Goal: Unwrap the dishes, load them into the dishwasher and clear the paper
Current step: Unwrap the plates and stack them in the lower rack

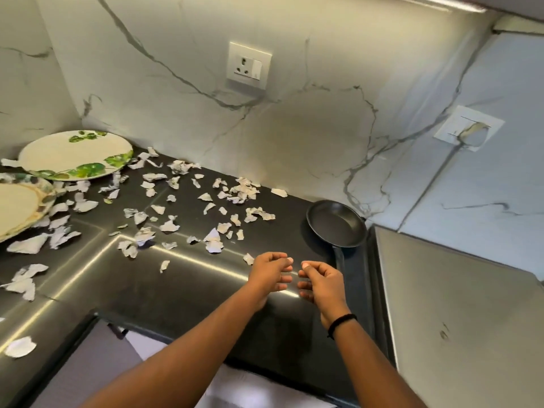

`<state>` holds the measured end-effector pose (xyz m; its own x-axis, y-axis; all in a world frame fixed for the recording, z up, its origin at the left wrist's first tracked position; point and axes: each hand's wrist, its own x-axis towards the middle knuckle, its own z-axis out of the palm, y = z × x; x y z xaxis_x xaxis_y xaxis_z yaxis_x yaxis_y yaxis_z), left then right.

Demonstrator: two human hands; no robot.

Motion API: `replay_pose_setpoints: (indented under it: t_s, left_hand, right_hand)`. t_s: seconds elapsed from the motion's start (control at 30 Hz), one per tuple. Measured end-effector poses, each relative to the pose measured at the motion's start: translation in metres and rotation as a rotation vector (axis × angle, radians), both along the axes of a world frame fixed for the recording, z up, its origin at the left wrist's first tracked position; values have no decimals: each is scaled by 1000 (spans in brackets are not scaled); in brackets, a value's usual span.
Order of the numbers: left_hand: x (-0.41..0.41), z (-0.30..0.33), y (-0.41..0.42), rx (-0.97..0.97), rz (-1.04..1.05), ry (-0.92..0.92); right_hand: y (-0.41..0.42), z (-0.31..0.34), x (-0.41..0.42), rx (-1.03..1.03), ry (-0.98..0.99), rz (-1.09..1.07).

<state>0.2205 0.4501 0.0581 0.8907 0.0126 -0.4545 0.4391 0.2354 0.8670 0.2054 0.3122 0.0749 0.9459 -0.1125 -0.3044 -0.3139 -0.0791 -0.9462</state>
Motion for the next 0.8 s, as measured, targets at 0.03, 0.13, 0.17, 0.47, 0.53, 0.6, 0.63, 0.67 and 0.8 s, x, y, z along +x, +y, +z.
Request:
replay_pose_setpoints:
  t_s: [0.03,0.13,0.17,0.47,0.53,0.6,0.63,0.67,0.8]
  left_hand:
    - [6,-3,-7,-10,-7,14]
    - [19,-11,-27,-51,-11,45]
    - [22,-14,-34,-56,-15,58]
    - [53,-25,-70,-45,-14,104]
    - [59,-26,-72,-35,5,110]
    - [62,-28,-69,-28,31,122]
    - [61,-29,-66,-23,51,127]
    - [60,-30,-60,-17,79,130]
    - [49,-29,-25,25,197,139]
  right_hand:
    - [-7,0,3,-9,-4,-17]
    - [-26,-2,13,-38,-10,-77]
    - [-33,-4,17,-45,-7,-96]
    - [-66,-22,43,-8,50,-118]
    - [-66,-24,53,6,53,-97]
    - [-63,-26,64,25,49,-73]
    - [-60,-27,69,33,52,-56]
    - [-54,-29,74,41,57,-29]
    - [-19,-36,90,82,78,71]
